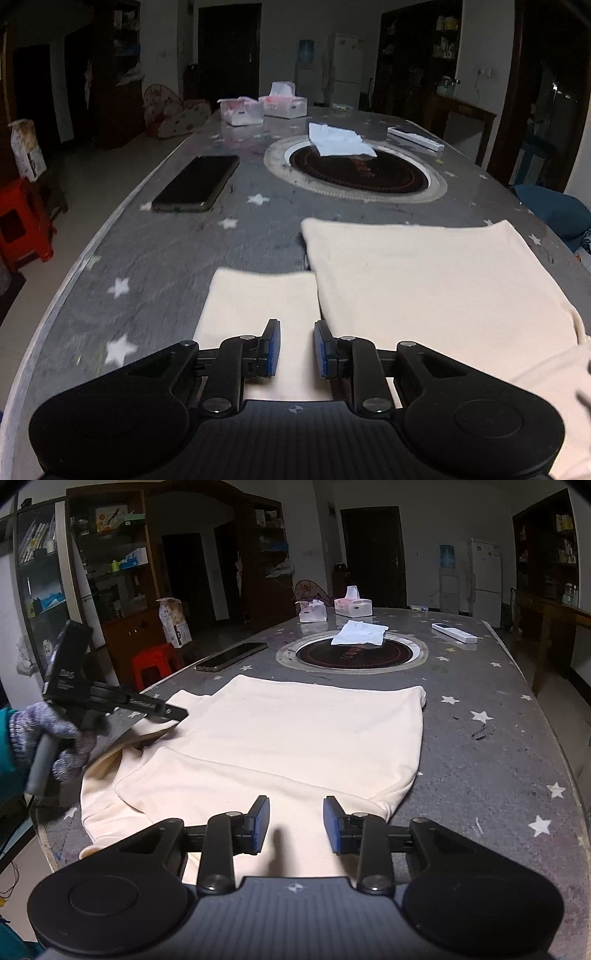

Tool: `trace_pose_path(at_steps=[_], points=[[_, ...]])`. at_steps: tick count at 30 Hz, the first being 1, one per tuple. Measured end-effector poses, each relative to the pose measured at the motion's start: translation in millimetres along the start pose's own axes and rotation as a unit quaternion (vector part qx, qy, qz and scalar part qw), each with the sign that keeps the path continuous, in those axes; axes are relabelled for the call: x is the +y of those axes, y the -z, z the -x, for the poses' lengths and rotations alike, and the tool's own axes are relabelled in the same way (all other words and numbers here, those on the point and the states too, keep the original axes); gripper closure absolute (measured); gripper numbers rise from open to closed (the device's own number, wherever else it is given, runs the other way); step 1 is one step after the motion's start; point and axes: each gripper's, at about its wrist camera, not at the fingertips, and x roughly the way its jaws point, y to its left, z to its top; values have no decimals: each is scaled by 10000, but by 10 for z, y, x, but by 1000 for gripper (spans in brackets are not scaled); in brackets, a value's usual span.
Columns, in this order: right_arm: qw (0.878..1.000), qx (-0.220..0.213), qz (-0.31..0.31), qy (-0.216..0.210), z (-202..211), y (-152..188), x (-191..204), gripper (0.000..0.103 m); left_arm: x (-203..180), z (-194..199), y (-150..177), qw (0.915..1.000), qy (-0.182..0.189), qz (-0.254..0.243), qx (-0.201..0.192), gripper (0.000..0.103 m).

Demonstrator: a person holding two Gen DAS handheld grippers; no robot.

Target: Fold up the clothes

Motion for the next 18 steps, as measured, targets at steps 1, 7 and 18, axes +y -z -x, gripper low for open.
trace_pose_path(at_steps=[1,7,18], points=[[10000,7,-2,2,0,-7,-4,72,-3,-26,-18,10000,15,-5,-11,80],[10000,1,-14,-11,1,-15,-6,71,-65,-137,-95,9997,-57,-234,-29,73],[9997,-215,-57,32,157,-56,-31,71,100,111,-176,9981,426,294,-334,98]])
